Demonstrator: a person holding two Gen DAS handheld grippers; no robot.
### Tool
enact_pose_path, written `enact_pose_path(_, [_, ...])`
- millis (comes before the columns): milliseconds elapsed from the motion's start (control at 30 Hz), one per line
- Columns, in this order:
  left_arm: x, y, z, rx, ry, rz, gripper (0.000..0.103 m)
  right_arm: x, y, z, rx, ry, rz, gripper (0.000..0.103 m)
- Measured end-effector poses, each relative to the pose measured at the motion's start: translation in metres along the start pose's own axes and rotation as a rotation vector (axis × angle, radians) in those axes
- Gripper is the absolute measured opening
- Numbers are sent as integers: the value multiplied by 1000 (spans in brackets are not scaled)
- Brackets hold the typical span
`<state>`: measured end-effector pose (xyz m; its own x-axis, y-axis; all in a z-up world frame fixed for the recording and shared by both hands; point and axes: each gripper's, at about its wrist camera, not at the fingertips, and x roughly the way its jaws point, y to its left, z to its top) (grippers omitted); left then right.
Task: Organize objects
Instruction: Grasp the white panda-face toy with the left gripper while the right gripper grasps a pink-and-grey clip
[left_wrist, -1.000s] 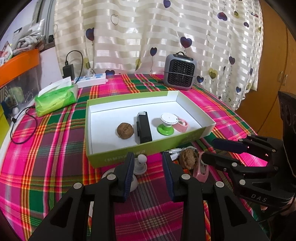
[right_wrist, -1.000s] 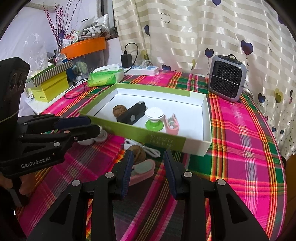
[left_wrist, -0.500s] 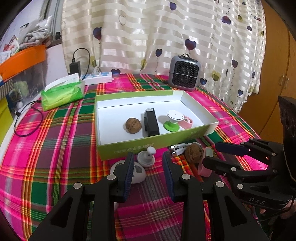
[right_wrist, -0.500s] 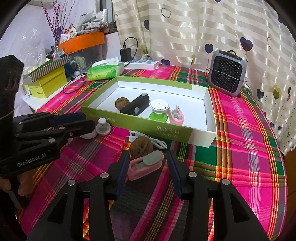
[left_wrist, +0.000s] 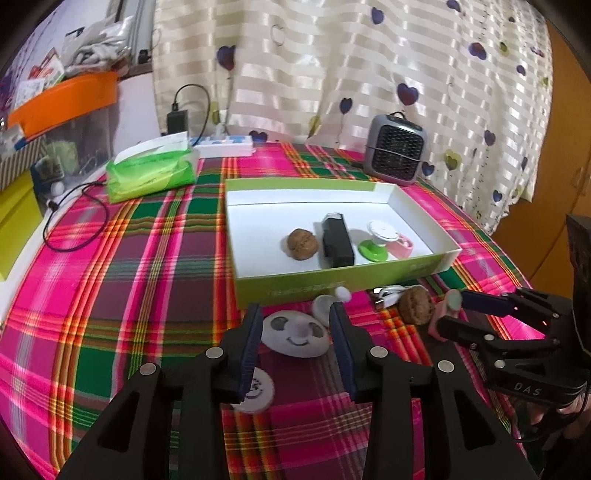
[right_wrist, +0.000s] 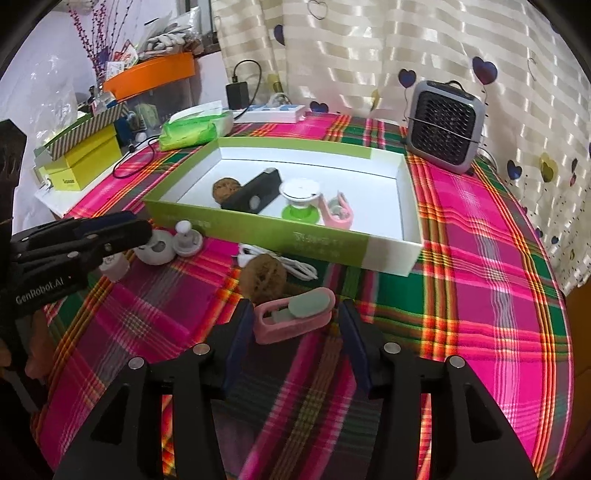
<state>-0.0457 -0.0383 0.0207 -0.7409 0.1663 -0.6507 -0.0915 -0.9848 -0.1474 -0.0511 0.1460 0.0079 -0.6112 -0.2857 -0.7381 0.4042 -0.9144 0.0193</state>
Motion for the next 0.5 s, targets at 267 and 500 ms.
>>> enact_pose_path(267, [10, 5, -2, -22, 51, 2, 37, 5, -4, 0, 14, 25, 3, 49])
enact_pose_path(500, [24, 0, -2, -10, 117, 4, 38, 8, -6, 0, 24, 44, 25, 49])
